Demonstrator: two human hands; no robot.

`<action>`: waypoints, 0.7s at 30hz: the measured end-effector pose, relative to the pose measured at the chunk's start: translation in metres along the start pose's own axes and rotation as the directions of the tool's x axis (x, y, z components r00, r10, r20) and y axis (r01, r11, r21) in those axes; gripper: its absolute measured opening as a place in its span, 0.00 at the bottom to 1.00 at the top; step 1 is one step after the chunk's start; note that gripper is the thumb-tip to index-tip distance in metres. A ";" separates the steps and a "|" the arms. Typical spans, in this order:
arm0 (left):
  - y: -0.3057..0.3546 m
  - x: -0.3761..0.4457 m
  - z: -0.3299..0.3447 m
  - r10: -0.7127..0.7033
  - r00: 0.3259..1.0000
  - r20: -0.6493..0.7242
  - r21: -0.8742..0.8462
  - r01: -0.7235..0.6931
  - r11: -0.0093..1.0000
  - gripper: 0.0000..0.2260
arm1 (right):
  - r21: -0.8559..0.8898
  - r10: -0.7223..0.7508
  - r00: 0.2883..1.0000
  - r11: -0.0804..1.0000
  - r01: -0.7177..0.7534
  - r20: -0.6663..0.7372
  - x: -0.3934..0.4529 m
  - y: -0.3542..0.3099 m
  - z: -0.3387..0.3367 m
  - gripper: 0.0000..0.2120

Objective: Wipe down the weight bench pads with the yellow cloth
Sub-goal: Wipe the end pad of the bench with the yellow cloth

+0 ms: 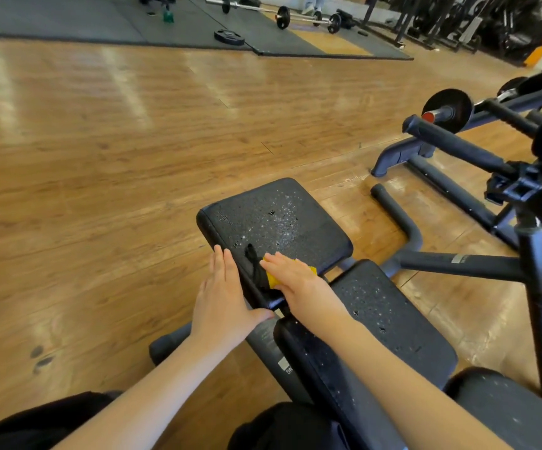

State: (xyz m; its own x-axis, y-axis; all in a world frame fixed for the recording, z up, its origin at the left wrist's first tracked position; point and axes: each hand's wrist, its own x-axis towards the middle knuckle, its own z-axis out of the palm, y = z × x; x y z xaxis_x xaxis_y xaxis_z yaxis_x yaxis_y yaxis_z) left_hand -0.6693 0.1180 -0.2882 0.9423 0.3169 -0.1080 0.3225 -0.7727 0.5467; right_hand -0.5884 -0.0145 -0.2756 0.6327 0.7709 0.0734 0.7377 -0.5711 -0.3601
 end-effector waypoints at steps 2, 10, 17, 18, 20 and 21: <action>0.000 0.001 -0.002 -0.007 1.000 0.008 -0.016 0.007 1.000 0.56 | 0.040 0.150 0.988 0.988 -0.148 -0.043 0.008 0.022 -0.015 0.23; -0.003 0.002 -0.001 0.019 1.000 0.004 0.009 -0.019 1.000 0.56 | 0.235 0.601 0.767 0.798 -0.556 -0.226 0.041 0.064 -0.035 0.20; -0.003 0.002 -0.001 0.012 1.000 0.000 -0.009 -0.012 1.000 0.57 | 0.165 0.342 0.922 0.935 -0.314 -0.181 0.017 0.002 -0.007 0.20; -0.002 0.002 0.000 0.011 1.000 -0.002 -0.019 -0.011 1.000 0.57 | 0.133 0.260 0.954 0.961 -0.241 -0.149 0.011 -0.011 -0.001 0.20; -0.002 0.000 0.000 0.014 1.000 -0.007 -0.026 -0.014 1.000 0.56 | 0.071 0.130 0.989 0.990 -0.124 -0.076 0.002 -0.028 0.006 0.21; -0.001 0.000 0.000 0.014 1.000 -0.011 -0.026 -0.014 1.000 0.56 | 0.054 0.101 0.993 0.994 -0.097 -0.065 0.001 -0.030 0.006 0.22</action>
State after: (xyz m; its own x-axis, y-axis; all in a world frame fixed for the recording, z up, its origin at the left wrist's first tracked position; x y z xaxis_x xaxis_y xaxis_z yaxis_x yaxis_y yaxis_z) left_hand -0.6699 0.1194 -0.2886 0.9457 0.3119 -0.0912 0.3064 -0.7627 0.5696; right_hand -0.6111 0.0053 -0.2700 0.7176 0.6897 0.0967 0.6589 -0.6273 -0.4151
